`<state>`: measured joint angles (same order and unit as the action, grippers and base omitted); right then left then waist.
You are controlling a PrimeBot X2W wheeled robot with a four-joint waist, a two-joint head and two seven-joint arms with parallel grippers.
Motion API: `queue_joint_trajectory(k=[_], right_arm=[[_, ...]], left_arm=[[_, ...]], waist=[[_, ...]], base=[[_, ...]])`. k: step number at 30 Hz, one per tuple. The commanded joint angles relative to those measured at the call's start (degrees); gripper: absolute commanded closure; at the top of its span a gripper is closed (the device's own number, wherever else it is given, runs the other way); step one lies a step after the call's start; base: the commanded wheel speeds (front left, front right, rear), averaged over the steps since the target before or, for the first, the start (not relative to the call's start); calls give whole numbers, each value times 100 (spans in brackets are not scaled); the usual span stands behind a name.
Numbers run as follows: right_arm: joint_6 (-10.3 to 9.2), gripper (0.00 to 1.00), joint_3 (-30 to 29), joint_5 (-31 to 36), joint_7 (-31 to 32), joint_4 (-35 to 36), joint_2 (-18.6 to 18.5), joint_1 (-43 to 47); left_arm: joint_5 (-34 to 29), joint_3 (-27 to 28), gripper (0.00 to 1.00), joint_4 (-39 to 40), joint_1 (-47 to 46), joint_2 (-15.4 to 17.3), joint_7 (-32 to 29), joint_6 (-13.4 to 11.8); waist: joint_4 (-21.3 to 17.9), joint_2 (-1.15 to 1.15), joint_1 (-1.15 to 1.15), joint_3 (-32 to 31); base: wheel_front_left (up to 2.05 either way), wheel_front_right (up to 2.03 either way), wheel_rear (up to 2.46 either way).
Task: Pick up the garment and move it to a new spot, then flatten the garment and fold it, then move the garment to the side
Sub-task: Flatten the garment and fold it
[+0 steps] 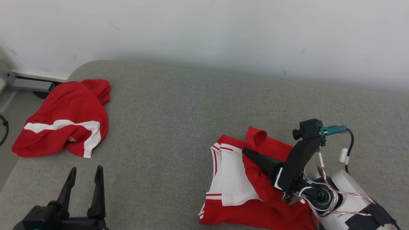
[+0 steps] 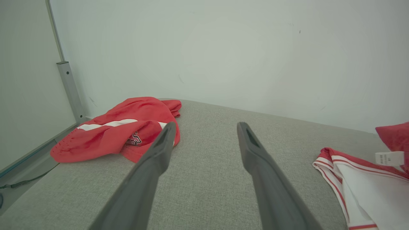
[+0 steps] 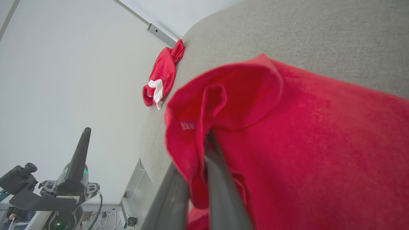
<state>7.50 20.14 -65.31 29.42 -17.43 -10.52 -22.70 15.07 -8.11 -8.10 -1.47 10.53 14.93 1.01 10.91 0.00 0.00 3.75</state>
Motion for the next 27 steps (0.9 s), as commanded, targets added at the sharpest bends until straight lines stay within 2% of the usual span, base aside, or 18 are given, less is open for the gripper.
queue_joint_trajectory(k=[1, 7, 8, 10, 11, 21, 24, 27], right_arm=[[-3, 100, 50, 114, -47, -132, 50, -93], [-3, 100, 145, 330, -299, -565, 195, -245], [-3, 95, 155, 343, -327, -613, 203, -265], [-3, 15, 189, 358, -387, -673, 205, -294], [-3, 0, 191, 325, -410, -695, 208, -305], [-3, 0, 155, 30, -695, -296, -69, -134], [-3, 0, 120, 76, -904, -7, -338, 4], [-3, 0, 54, 251, -1143, 257, -761, 289]], left_arm=[[-63, 18, 0, -33, -71, -13, 32, 21], [-93, 49, 0, -107, -141, -61, 32, 97], [-103, 59, 0, -115, -142, -65, 32, 102], [-125, 81, 0, -136, -137, -69, 32, 128], [-133, 96, 0, -144, -128, -68, 32, 137], [-202, 158, 0, -190, -84, -71, 32, 193], [-203, 171, 0, -177, -82, -75, 32, 185], [-223, 187, 0, -151, -35, -51, 32, 200]], waist=[[46, 0, 0, 3], [140, 0, 0, 24], [145, 0, 0, 24], [148, 0, 0, 18], [144, 0, 0, 12], [47, 0, 0, -63], [6, 0, 0, -89], [-39, 0, 0, -115]], base=[[0, 0, 0], [0, 0, 0], [0, 0, 0], [0, 0, 0], [0, 0, 0], [0, 0, 0], [0, 0, 0], [0, 0, 0]])
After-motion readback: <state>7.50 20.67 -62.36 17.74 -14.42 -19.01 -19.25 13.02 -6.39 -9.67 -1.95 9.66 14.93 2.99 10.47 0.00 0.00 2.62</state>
